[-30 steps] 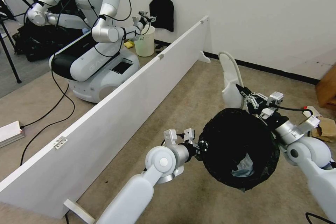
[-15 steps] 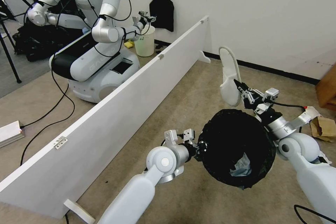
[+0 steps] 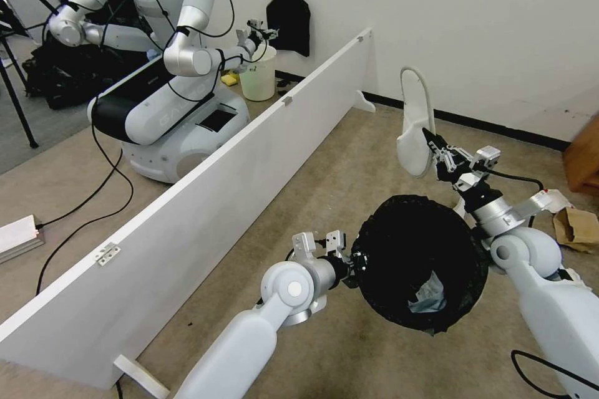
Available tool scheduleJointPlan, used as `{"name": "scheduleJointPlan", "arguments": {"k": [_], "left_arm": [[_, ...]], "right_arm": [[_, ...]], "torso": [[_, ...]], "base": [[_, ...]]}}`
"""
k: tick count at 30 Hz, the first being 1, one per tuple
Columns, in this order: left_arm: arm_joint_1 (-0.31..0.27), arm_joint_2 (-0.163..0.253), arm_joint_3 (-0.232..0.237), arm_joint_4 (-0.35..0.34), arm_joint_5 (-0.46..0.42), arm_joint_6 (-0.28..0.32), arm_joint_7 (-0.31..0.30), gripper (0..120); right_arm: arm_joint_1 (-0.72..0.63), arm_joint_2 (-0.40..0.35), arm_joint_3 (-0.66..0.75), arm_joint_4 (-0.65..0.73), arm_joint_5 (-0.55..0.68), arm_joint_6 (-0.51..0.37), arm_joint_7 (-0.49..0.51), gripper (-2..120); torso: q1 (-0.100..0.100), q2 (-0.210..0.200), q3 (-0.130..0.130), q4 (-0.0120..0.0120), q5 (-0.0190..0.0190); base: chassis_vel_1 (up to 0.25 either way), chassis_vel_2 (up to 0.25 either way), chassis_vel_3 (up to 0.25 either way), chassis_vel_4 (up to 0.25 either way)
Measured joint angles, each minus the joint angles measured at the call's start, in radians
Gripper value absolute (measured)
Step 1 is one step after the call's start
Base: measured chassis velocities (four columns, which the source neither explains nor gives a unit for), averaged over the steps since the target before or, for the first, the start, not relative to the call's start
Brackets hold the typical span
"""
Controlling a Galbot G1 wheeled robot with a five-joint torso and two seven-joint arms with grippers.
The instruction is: Pick up the trash bin, then pick up the garbage from the floor and place it into the trash bin.
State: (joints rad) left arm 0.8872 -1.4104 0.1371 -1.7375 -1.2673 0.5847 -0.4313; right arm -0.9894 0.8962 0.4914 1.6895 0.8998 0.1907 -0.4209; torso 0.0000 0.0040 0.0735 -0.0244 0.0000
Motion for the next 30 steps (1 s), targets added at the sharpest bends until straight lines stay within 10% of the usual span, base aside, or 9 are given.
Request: {"name": "scheduleJointPlan", "arguments": {"k": [30], "left_arm": [[-0.007, 0.002, -0.041, 0.062, 0.067, -0.024, 0.025, 0]], "right_arm": [[-0.102, -0.232, 0.087, 0.225, 0.103, -0.025, 0.052, 0]], "torso": [[0.0, 0.0, 0.0, -0.0001, -0.0001]], "base": [[0.0, 0.0, 0.0, 0.0]]}}
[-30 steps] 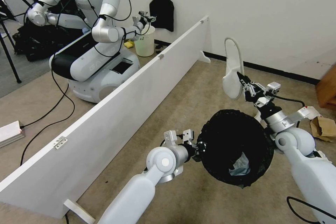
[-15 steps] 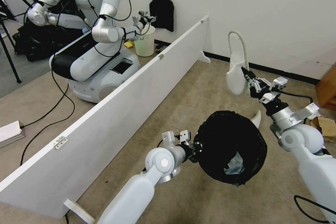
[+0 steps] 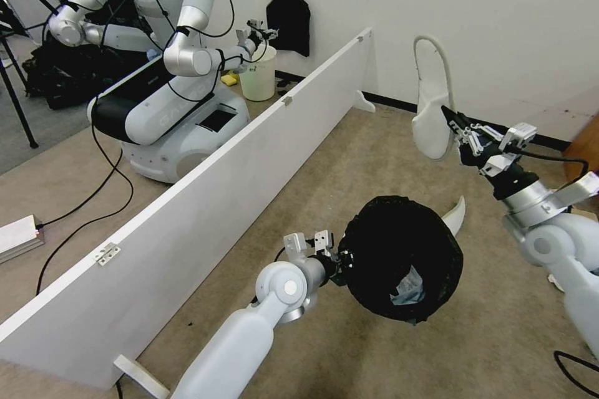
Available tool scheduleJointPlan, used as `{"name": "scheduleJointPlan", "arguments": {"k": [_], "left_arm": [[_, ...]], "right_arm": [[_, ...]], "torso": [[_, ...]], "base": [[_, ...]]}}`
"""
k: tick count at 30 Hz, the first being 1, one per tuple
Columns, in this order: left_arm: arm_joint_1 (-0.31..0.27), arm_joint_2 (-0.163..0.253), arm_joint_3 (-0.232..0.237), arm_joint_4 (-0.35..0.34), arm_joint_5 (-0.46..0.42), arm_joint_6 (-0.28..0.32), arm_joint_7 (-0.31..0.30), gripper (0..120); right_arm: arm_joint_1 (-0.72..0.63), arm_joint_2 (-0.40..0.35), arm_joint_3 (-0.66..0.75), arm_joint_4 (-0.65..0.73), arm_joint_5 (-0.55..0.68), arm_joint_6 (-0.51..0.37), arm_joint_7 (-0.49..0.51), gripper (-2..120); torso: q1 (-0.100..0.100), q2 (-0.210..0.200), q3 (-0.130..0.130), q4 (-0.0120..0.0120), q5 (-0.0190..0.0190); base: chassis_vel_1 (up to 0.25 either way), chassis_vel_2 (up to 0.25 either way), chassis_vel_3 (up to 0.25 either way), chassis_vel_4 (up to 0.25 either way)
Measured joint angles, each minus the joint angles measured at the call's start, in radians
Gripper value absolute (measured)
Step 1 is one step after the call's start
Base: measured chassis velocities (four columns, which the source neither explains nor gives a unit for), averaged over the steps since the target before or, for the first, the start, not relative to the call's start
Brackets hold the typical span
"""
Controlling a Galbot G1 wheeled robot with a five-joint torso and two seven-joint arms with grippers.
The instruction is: Pick up the trash bin, then pick up the garbage from the floor and place it into the trash bin.
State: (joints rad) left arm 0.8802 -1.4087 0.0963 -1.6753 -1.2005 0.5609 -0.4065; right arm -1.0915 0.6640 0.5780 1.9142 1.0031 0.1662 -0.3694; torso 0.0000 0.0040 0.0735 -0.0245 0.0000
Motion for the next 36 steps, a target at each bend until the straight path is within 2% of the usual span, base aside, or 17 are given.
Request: {"name": "scheduleJointPlan", "arguments": {"k": [13, 16, 18, 21, 36], "left_arm": [[-0.008, -0.01, -0.004, -0.029, -0.023, -0.005, -0.015, 0], [-0.011, -0.017, -0.009, -0.053, -0.042, -0.008, -0.029, 0], [-0.018, -0.029, -0.01, -0.086, -0.068, -0.01, -0.045, 0], [-0.024, -0.037, -0.01, -0.097, -0.076, -0.01, -0.055, 0], [-0.02, -0.036, -0.035, -0.095, -0.078, -0.013, -0.061, 0]], "right_arm": [[-0.075, -0.053, -0.026, 0.112, -0.003, -0.019, -0.018, 0], [-0.092, -0.041, -0.039, 0.115, -0.019, -0.021, -0.023, 0], [-0.107, -0.006, -0.055, 0.114, -0.044, -0.025, -0.031, 0], [-0.116, 0.02, -0.071, 0.108, -0.065, -0.028, -0.04, 0], [-0.206, 0.032, -0.059, 0.118, -0.119, -0.021, -0.065, 0]], "torso": [[0.0, 0.0, 0.0, 0.0001, -0.0001], [0.0, 0.0, 0.0, 0.0001, -0.0001], [0.0, 0.0, 0.0, 0.0, 0.0], [0.0, 0.0, 0.0, 0.0, 0.0002], [0.0, 0.0, 0.0, 0.0, 0.0001]], "base": [[0.0, 0.0, 0.0, 0.0], [0.0, 0.0, 0.0, 0.0], [0.0, 0.0, 0.0, 0.0], [0.0, 0.0, 0.0, 0.0], [0.0, 0.0, 0.0, 0.0]]}}
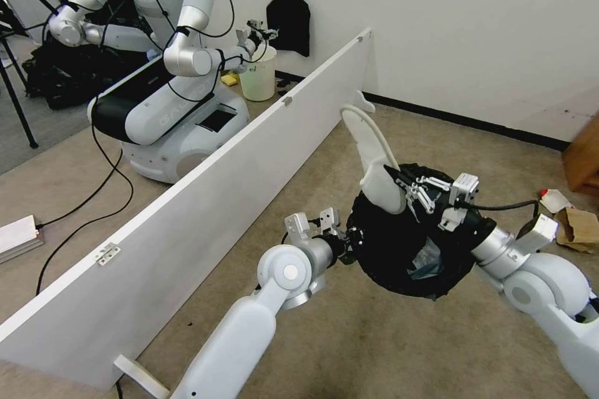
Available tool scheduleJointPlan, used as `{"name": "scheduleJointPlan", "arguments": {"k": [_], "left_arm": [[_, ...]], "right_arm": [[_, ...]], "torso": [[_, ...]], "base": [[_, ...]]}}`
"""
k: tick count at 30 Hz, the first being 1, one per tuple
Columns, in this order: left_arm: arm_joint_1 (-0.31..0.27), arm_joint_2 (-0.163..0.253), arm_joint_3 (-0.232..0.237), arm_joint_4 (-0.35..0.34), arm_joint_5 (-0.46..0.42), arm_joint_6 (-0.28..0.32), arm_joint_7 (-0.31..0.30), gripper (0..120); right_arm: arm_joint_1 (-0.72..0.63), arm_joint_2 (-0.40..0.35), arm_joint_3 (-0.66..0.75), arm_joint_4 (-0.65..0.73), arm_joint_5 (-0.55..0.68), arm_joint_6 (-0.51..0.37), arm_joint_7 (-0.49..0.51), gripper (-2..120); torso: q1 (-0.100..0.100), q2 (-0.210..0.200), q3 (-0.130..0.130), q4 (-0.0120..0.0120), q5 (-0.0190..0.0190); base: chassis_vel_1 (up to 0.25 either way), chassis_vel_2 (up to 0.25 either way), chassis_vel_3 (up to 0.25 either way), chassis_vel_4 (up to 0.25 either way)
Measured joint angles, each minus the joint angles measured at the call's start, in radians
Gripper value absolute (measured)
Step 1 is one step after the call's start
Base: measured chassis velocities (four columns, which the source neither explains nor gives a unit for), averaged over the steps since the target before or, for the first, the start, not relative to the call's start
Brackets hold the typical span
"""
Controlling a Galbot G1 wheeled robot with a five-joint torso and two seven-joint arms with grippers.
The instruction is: Pick up the trash bin, then pick up the garbage from the floor and place it into the trash bin.
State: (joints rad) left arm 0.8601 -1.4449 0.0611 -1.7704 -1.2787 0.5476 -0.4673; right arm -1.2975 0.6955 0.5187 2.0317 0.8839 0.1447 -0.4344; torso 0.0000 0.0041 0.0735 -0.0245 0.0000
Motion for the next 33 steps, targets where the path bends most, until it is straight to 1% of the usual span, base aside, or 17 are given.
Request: {"name": "scheduleJointPlan", "arguments": {"k": [9, 15, 24, 25, 26, 28, 29, 30, 31, 33], "left_arm": [[0.01, 0.011, -0.022, 0.0, -0.012, 0.0, -0.003, 0], [0.014, 0.017, -0.042, -0.005, -0.024, 0.0, -0.006, 0], [0.02, 0.018, -0.046, -0.011, -0.039, -0.003, -0.016, 0], [0.021, 0.018, -0.047, -0.011, -0.04, -0.005, -0.017, 0], [0.021, 0.018, -0.047, -0.011, -0.04, -0.005, -0.017, 0], [0.021, 0.018, -0.049, -0.011, -0.042, -0.008, -0.017, 0], [0.021, 0.018, -0.049, -0.011, -0.042, -0.008, -0.017, 0], [0.021, 0.019, -0.051, -0.012, -0.045, -0.01, -0.017, 0], [0.021, 0.019, -0.051, -0.012, -0.045, -0.01, -0.017, 0], [0.02, 0.019, -0.053, -0.014, -0.048, -0.013, -0.018, 0]], "right_arm": [[-0.011, 0.007, 0.008, -0.003, -0.022, 0.004, -0.005, 0], [-0.033, 0.013, 0.014, -0.025, -0.056, 0.011, -0.028, 0], [-0.043, 0.043, 0.012, -0.057, -0.098, 0.016, -0.046, 0], [-0.042, 0.044, 0.012, -0.061, -0.101, 0.016, -0.048, 3], [-0.042, 0.044, 0.012, -0.061, -0.101, 0.016, -0.048, 3], [-0.041, 0.045, 0.012, -0.07, -0.107, 0.017, -0.055, 11], [-0.041, 0.045, 0.012, -0.07, -0.107, 0.017, -0.055, 11], [-0.04, 0.047, 0.012, -0.076, -0.109, 0.017, -0.059, 19], [-0.04, 0.047, 0.012, -0.076, -0.109, 0.017, -0.059, 19], [-0.038, 0.049, 0.011, -0.082, -0.112, 0.017, -0.064, 29]], "torso": [[0.0, 0.0, 0.0, 0.0001, 0.0], [0.0, 0.0, 0.0, 0.0001, -0.0001], [0.0, 0.0, 0.0, 0.0001, 0.0], [0.0, 0.0, 0.0, 0.0, 0.0], [0.0, 0.0, 0.0, 0.0, 0.0], [0.0, 0.0, 0.0, 0.0, 0.0], [0.0, 0.0, 0.0, 0.0, 0.0], [0.0, 0.0, 0.0, 0.0, 0.0], [0.0, 0.0, 0.0, 0.0, 0.0], [0.0, 0.0, 0.0, 0.0, -0.0001]], "base": [[0.0, 0.0, 0.0, 0.0], [0.0, 0.0, 0.0, 0.0], [0.0, 0.0, 0.0, 0.0], [0.0, 0.0, 0.0, 0.0], [0.0, 0.0, 0.0, 0.0], [0.0, 0.0, 0.0, 0.0], [0.0, 0.0, 0.0, 0.0], [0.0, 0.0, 0.0, 0.0], [0.0, 0.0, 0.0, 0.0], [0.0, 0.0, 0.0, 0.0]]}}
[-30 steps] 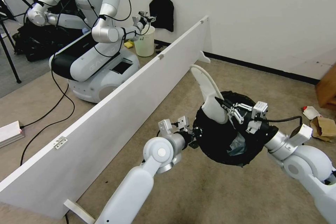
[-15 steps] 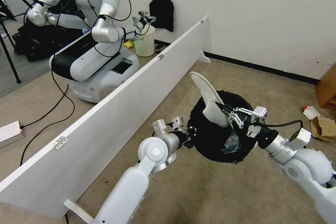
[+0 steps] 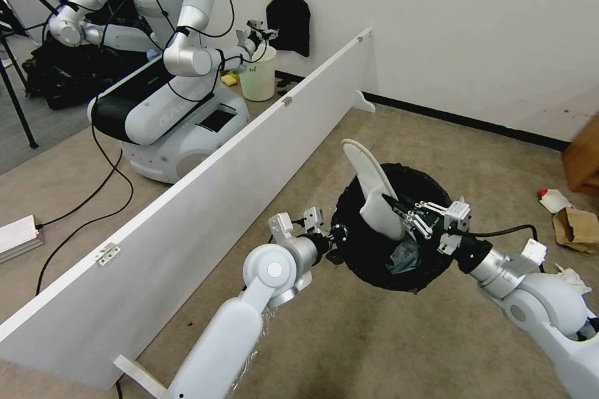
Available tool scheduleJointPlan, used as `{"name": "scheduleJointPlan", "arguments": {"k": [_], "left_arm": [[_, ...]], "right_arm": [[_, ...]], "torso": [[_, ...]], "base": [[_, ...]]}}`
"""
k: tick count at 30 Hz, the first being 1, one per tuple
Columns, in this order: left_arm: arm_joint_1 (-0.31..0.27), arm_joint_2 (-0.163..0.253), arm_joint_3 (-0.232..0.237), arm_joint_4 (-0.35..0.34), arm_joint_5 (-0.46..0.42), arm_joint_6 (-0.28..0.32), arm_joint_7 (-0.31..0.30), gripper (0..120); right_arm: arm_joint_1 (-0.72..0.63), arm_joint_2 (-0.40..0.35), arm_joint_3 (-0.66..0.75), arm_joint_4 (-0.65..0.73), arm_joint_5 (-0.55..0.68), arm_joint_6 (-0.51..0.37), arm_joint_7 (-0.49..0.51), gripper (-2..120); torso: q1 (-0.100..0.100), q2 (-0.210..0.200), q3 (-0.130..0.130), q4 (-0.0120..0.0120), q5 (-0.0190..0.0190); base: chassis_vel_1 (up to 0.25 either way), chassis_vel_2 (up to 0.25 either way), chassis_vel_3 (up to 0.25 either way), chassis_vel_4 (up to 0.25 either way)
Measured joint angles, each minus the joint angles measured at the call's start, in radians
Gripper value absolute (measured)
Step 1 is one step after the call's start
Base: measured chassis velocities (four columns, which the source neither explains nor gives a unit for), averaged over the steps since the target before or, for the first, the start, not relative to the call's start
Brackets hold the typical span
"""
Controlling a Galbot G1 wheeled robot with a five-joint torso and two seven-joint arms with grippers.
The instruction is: Pick up the trash bin, then pick up the garbage from the floor and place it into the trash bin.
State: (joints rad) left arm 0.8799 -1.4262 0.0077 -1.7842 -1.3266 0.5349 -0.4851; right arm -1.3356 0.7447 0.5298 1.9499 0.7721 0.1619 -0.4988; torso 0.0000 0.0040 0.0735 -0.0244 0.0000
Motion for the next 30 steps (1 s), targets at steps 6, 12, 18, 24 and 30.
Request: {"name": "scheduleJointPlan", "arguments": {"k": [6, 12, 18, 24, 30], "left_arm": [[-0.002, 0.0, -0.004, -0.006, -0.004, -0.004, -0.001, 0], [-0.002, 0.003, -0.011, -0.01, -0.013, -0.007, -0.001, 0], [-0.002, 0.004, -0.017, -0.016, -0.019, -0.007, -0.004, 0], [0.003, 0.006, -0.022, -0.011, -0.02, -0.009, -0.007, 0], [0.025, 0.03, -0.046, -0.007, -0.005, -0.008, 0.005, 0]], "right_arm": [[0.011, 0.005, -0.006, -0.02, -0.008, 0.0, -0.013, 53], [0.014, 0.008, -0.006, -0.028, -0.015, -0.002, -0.027, 74], [0.015, 0.005, -0.005, -0.024, -0.016, -0.003, -0.027, 96], [0.024, -0.013, 0.006, 0.014, 0.017, -0.012, 0.008, 100], [0.05, -0.106, 0.038, 0.069, 0.107, -0.018, 0.111, 100]], "torso": [[0.0, 0.0, 0.0, 0.0, 0.0], [0.0, 0.0, 0.0, 0.0, 0.0], [0.0, 0.0, 0.0, 0.0, 0.0], [0.0, 0.0, 0.0, 0.0, 0.0001], [0.0, 0.0, 0.0, 0.0001, 0.0001]], "base": [[0.0, 0.0, 0.0, 0.0], [0.0, 0.0, 0.0, 0.0], [0.0, 0.0, 0.0, 0.0], [0.0, 0.0, 0.0, 0.0], [0.0, 0.0, 0.0, 0.0]]}}
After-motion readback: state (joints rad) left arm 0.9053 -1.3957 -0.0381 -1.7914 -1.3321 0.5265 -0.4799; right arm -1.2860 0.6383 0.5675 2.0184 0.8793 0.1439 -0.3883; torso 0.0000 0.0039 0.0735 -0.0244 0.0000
